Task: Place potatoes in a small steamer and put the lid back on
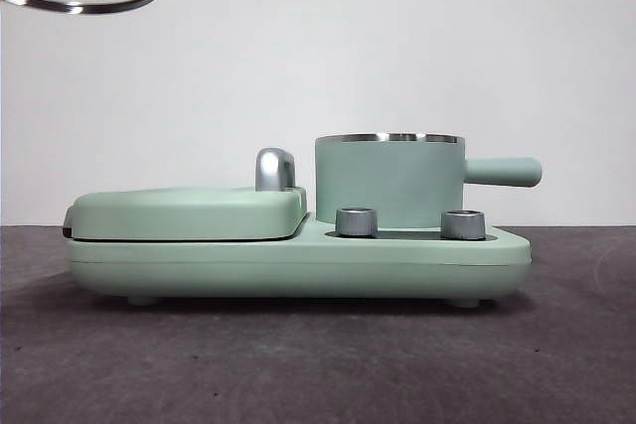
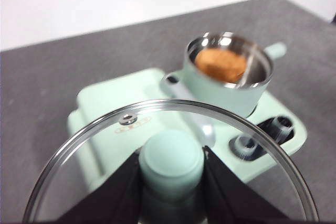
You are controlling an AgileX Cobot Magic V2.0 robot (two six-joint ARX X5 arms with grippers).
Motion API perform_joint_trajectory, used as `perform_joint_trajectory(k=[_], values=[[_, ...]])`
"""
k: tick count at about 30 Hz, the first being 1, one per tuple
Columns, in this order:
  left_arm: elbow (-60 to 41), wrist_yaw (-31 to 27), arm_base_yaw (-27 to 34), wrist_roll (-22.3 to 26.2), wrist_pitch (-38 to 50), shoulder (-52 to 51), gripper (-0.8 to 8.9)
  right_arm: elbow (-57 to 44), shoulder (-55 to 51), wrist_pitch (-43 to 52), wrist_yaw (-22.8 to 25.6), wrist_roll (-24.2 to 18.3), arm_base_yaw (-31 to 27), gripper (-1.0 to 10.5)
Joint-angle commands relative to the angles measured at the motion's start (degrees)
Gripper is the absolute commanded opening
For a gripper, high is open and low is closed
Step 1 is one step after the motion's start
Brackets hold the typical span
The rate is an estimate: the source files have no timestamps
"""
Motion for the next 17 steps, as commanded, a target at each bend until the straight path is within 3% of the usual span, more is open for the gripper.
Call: perform_joint_trajectory(k=[1,5,17], values=[[0.81,1.64,-0.87,0.24,5.81,1.62,0.15,-2.91,-3.56,0.02,0.39,1.6,0.28,3.2],[0.81,1.7,-3.06,0.24,13.55,6.47,0.15,-5.01,-7.45,-2.27,0.39,3.13,0.28,3.2],[3.26,1.42,-12.72,0.26,42.25,30.64,0.15,-5.29,-8.66,-7.08,2.93,2.45,0.28,3.2]])
